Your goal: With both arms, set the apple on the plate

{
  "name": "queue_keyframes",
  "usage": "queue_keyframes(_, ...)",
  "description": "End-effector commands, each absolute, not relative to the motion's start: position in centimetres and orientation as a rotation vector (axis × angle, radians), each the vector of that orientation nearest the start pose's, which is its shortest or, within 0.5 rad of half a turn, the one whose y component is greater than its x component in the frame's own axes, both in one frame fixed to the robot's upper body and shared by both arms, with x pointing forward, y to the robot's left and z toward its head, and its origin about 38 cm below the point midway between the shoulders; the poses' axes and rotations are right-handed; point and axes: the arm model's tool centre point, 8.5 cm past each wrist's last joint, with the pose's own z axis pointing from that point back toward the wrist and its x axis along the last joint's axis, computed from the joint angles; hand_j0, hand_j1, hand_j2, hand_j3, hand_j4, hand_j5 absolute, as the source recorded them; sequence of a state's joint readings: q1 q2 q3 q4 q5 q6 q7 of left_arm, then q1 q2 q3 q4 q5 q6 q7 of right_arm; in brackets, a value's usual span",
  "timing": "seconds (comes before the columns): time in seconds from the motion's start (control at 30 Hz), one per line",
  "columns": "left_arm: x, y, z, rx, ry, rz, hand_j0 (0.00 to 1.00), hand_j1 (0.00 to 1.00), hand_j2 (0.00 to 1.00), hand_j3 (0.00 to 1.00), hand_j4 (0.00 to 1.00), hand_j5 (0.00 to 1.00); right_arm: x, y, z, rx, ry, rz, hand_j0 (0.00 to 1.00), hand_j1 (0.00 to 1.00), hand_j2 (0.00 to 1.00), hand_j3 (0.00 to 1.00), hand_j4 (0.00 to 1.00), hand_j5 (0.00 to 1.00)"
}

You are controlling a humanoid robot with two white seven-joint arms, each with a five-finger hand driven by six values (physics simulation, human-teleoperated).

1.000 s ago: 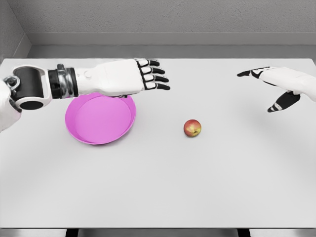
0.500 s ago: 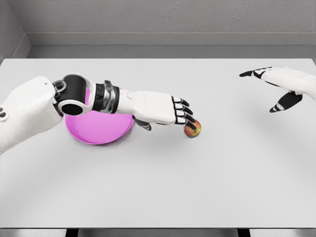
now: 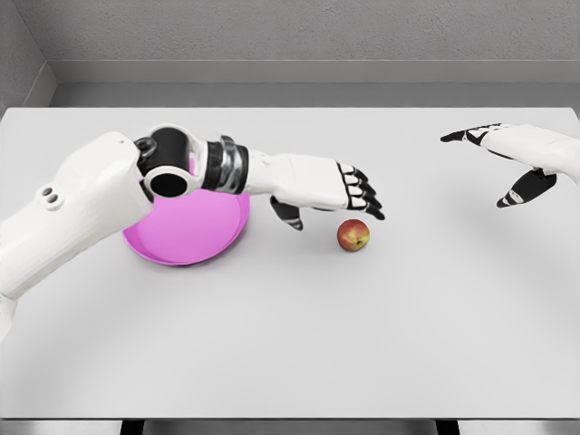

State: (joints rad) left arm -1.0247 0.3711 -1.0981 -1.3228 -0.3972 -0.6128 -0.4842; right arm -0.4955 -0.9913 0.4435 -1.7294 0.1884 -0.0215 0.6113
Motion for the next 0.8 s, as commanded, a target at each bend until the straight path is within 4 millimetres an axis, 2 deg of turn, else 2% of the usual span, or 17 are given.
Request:
queue_keyframes(0.0, 43.8, 4.9, 21.0, -0.01, 1.78, 2.771, 1.0, 1.0, 1.0, 1.0, 1.0, 1.0, 41.1, -34.8, 26.3, -0.503, -1.202, 1.657, 1.0, 1.0, 1.0, 1.0, 1.0, 1.0)
queue_keyframes(0.07, 43.6, 4.6, 20.7, 0.004, 1.751, 2.778, 1.0, 1.0, 1.0, 1.0, 1.0, 1.0, 41.1, -34.8, 26.3, -0.504, -1.201, 1.657, 1.0, 1.0, 1.0, 1.0, 1.0, 1.0)
queue_keyframes(0.13, 43.0, 3.3, 20.5, 0.033, 1.738, 2.761, 1.0, 1.0, 1.0, 1.0, 1.0, 1.0, 41.1, -34.8, 26.3, -0.504, -1.201, 1.657, 1.0, 1.0, 1.0, 1.0, 1.0, 1.0)
queue_keyframes(0.2, 42.9, 3.1, 20.3, 0.039, 1.729, 2.763, 1.0, 1.0, 1.0, 1.0, 1.0, 1.0, 41.0, -34.8, 26.2, -0.503, -1.2, 1.658, 1.0, 1.0, 1.0, 1.0, 1.0, 1.0)
queue_keyframes(0.27, 42.6, 1.8, 20.8, 0.048, 1.718, 2.735, 1.0, 1.0, 1.0, 1.0, 1.0, 1.0, 41.1, -34.8, 26.3, -0.504, -1.201, 1.657, 1.0, 1.0, 1.0, 1.0, 1.0, 1.0)
queue_keyframes(0.4, 43.7, 2.0, 20.2, 0.029, 1.702, 2.784, 1.0, 1.0, 1.0, 1.0, 1.0, 1.0, 41.1, -34.8, 26.3, -0.504, -1.201, 1.657, 1.0, 1.0, 1.0, 1.0, 1.0, 1.0)
queue_keyframes(0.67, 44.6, 2.4, 19.2, 0.015, 1.649, 2.845, 0.99, 0.99, 0.99, 0.99, 0.99, 0.99, 41.0, -35.1, 26.4, -0.51, -1.192, 1.659, 1.0, 1.0, 1.0, 1.0, 1.0, 1.0)
queue_keyframes(0.77, 44.8, 2.0, 18.7, 0.024, 1.643, 2.864, 0.99, 0.99, 0.99, 0.99, 0.99, 0.99, 40.9, -35.3, 26.4, -0.515, -1.187, 1.66, 1.0, 1.0, 1.0, 1.0, 1.0, 1.0)
